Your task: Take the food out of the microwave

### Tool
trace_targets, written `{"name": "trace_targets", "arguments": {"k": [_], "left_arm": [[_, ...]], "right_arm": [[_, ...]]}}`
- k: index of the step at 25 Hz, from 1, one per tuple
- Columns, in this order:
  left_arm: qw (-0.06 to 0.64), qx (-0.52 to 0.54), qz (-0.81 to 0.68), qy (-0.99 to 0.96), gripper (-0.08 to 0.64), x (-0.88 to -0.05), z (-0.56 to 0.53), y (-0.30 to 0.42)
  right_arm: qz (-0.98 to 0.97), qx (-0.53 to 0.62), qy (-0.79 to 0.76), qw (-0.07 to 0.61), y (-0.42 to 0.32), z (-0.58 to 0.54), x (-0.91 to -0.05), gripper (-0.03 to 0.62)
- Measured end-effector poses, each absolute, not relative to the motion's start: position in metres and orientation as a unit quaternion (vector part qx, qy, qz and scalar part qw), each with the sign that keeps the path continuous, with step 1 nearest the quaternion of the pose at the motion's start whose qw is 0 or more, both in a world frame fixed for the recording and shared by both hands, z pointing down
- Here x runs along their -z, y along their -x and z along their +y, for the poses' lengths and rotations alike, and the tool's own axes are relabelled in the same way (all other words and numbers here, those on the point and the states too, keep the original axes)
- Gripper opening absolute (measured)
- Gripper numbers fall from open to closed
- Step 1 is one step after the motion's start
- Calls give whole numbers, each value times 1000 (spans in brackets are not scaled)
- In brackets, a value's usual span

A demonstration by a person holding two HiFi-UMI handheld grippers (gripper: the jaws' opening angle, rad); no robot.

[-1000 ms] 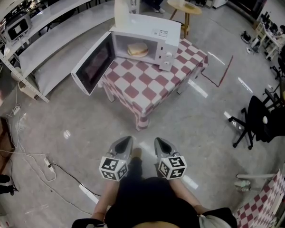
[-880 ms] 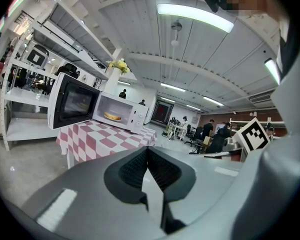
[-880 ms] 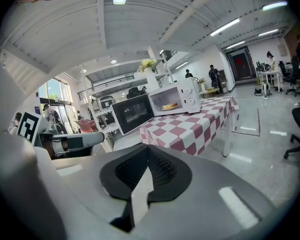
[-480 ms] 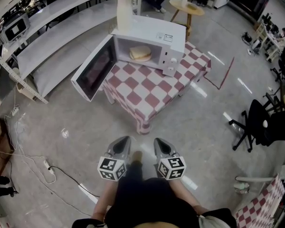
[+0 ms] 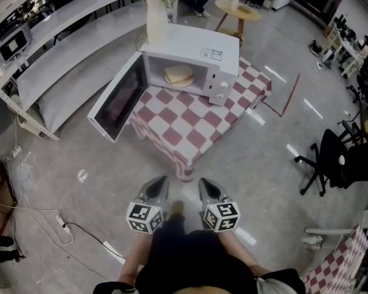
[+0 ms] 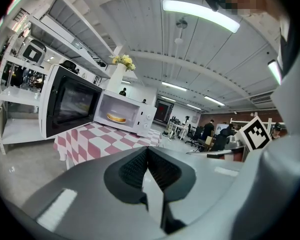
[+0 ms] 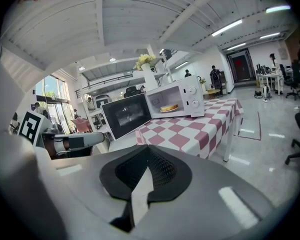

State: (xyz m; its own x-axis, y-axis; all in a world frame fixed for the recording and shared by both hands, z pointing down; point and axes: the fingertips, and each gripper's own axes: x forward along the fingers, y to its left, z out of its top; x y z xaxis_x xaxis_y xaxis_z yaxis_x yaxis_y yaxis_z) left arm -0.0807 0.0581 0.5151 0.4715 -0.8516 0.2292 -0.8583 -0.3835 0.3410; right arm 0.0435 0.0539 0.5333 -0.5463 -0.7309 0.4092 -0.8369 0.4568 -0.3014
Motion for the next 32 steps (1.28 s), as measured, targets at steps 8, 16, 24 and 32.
{"name": "trace_targets", "arguments": {"k": [8,16,24,32], "left_arm": [[205,-8,-499,-842,11,-515,25,82],[202,-13,-484,-851,9,-519,4,83],[204,-17,-476,-856,11,-521,-2,82],[205,-16,-468,-859,11,-521,0,79]], "right_arm": [[-838,-240,-480,101,-42,26,-535,0],[-832,-241,-491,91,-36,8,-537,0],[-833,-240,-491,91,-33,-1,-537,0],[-829,-238,-497,94,-37,6,-535,0]]}}
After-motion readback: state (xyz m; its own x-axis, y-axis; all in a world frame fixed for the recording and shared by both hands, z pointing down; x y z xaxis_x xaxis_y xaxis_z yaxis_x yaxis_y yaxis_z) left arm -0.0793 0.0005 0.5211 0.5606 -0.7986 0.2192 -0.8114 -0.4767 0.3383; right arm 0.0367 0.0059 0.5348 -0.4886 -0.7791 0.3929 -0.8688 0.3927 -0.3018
